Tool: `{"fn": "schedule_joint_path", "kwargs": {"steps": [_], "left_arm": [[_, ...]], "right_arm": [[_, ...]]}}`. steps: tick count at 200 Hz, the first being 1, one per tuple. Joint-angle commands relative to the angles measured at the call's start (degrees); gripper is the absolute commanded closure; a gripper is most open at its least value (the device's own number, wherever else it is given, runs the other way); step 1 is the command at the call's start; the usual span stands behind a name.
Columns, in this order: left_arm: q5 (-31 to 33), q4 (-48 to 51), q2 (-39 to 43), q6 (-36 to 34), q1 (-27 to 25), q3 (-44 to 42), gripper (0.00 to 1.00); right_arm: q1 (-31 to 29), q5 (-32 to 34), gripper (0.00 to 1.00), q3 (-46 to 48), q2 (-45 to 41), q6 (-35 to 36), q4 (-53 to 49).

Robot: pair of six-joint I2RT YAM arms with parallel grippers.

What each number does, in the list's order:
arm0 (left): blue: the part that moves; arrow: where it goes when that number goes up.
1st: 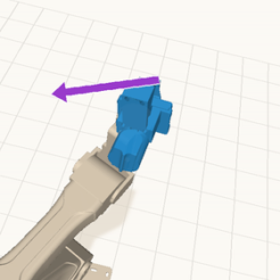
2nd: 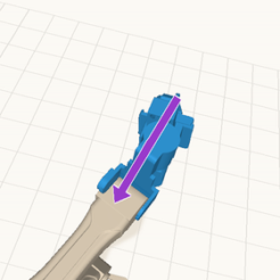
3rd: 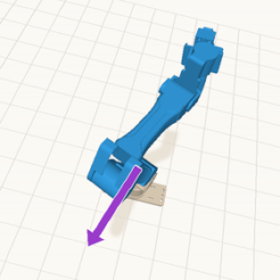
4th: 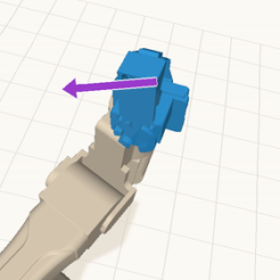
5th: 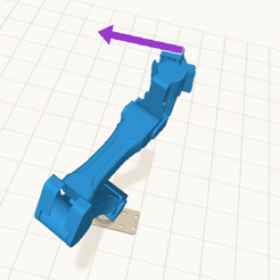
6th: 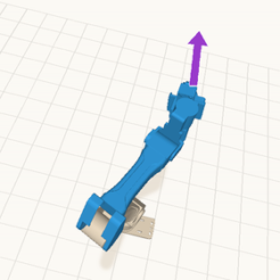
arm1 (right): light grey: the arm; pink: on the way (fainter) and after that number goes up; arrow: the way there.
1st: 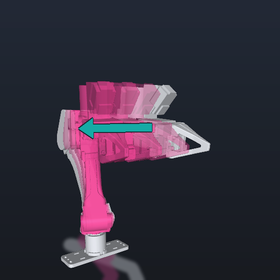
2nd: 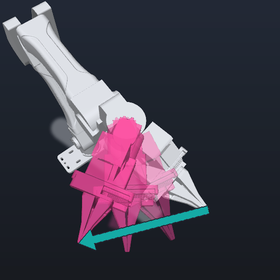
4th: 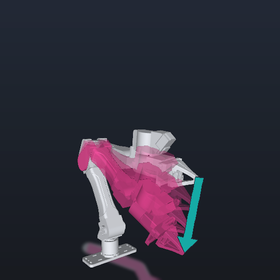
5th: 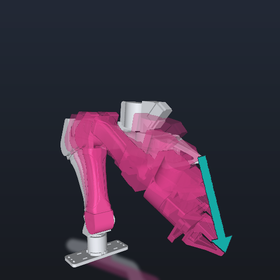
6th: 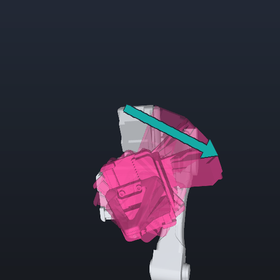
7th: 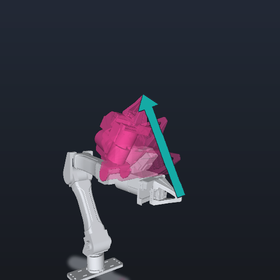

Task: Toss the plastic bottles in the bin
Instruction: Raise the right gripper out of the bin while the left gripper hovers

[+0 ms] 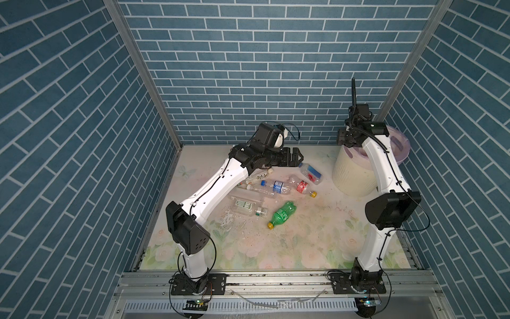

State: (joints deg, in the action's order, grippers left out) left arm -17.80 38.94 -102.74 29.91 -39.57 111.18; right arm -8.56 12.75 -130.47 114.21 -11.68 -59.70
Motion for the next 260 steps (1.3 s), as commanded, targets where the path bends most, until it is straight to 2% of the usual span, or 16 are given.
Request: {"fn": "schedule_joint_path", "kwargs": {"steps": [1, 49, 65, 95, 137, 159, 190, 223, 245, 260], "left_arm": [[0.6, 0.4, 1.8, -0.9, -0.3, -1.2, 0.01], [1.2, 1.5, 1.6, -1.1, -0.3, -0.1, 0.01], [1.6, 1.9, 1.8, -1.2, -0.3, -0.1, 0.01], [2.1, 2.1, 2.3, -0.8, -0.3, -0.6, 0.01], [3.2, 2.6, 3.1, -0.6, -0.3, -0.7, 0.01], [3.7, 3.1, 3.4, -0.6, -0.3, -1.0, 0.01], [5.0, 3.5, 4.1, -1.0, -0.3, -1.9, 0.01], [7.4, 3.3, 4.4, -1.8, -0.2, -3.2, 0.01], [8.3, 3.3, 4.5, -2.0, -0.2, -3.8, 0.01], [9.1, 3.3, 4.5, -2.1, -0.3, -4.2, 0.01]], "right_arm": [[-0.1, -0.8, 0.51, -5.6, 2.2, 2.2, -4.3], [-0.1, -4.4, 0.77, -12.8, 7.5, 3.3, -6.1], [-0.1, -5.2, 0.81, -14.7, 9.0, 3.5, -6.3], [-0.1, -8.2, 1.00, -17.4, 11.0, 3.3, -5.5], [-2.0, -13.0, 1.00, -18.9, 13.2, 4.7, -1.1], [-3.9, -12.7, 1.00, -21.4, 14.5, 6.3, -0.1], [-4.8, -15.7, 1.00, -22.1, 15.0, 4.6, 2.0], [-5.1, -12.8, 1.00, -22.1, 15.6, 4.0, 1.5], [-5.1, -12.5, 0.85, -21.9, 14.9, 4.6, 1.2], [-5.1, -11.7, 0.67, -21.9, 14.2, 5.1, 1.2]]}}
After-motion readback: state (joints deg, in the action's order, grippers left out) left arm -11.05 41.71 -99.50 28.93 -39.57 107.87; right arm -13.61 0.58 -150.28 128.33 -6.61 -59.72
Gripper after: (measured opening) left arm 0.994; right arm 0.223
